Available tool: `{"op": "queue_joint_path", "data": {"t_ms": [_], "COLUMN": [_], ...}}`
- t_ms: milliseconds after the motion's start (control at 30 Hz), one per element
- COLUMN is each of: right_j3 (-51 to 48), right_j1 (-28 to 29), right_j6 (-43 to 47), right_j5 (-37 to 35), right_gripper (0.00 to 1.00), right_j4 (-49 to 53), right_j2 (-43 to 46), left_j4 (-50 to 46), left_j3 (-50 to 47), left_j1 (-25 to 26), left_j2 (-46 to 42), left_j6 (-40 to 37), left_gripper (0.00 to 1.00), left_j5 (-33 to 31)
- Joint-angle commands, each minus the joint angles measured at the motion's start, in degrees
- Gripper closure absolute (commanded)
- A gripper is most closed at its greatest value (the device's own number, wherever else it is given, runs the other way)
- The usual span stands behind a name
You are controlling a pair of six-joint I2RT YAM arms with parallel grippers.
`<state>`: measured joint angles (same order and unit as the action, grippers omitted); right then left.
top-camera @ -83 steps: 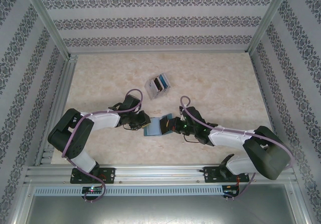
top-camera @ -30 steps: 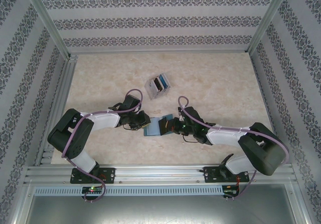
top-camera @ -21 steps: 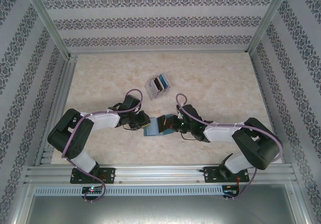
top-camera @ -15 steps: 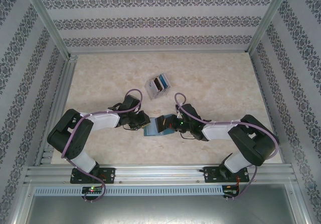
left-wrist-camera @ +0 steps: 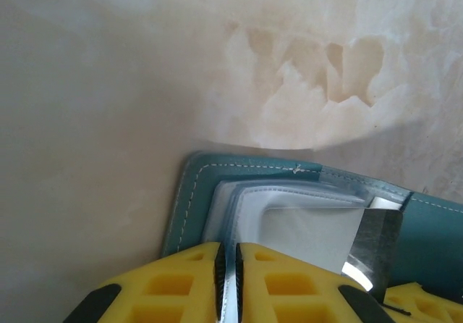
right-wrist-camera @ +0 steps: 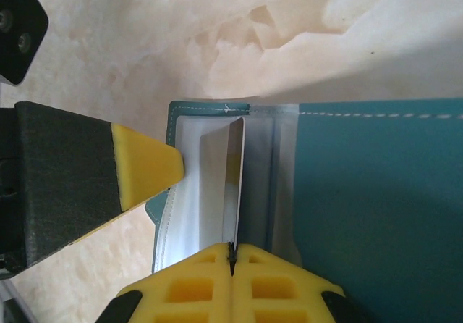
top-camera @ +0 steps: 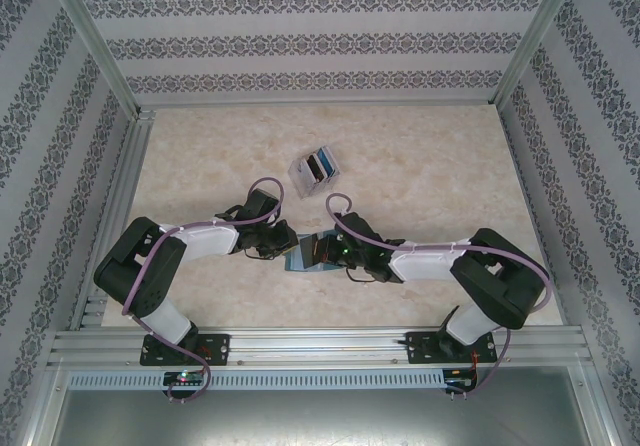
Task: Put the credit cards into the card holder
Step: Insert the credit card into the card slot.
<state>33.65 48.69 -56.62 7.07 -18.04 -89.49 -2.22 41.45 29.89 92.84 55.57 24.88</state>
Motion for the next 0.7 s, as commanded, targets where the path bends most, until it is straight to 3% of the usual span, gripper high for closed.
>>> {"op": "queue_joint_path", "data": {"t_ms": [0, 100, 267, 467, 567, 667], "right_j3": [1.32, 1.42, 1.47, 4.34, 4.95, 5.14], "right_j1": [1.02, 1.10, 1.15, 0.86, 0.52, -0.08], "right_j6": [2.04, 2.28, 4.16, 9.06, 10.10, 10.32], "right_j5": [-3.18, -2.37, -1.13, -3.38, -3.92, -3.02], "right_gripper": [1.00, 0.96, 0.77, 0.59, 0.59, 0.74], "right_j4": [2.84, 2.06, 3.45, 15.47, 18.31, 17.97], "right_j2": [-3.05, -4.49, -2.57, 3.88, 5.65, 4.42], "left_j4": [-5.54, -6.10, -6.76, -7.21, -7.24, -6.51], "left_j3": [-1.99, -2.24, -2.54, -2.26, -2.41, -2.98], "left_j1": [-0.14, -0.18, -0.25, -0.33, -0.31, -0.36], "left_j2": [-0.14, -1.37, -1.80, -1.38, -1.68, -2.04], "left_j6": [0.11, 0.06, -0.22, -0.61, -0.57, -0.28], "left_gripper": [0.84, 0.84, 0.84, 0.84, 0.84, 0.84], "left_j5": [-2.07, -2.61, -3.33, -3.84, -4.02, -3.85]}}
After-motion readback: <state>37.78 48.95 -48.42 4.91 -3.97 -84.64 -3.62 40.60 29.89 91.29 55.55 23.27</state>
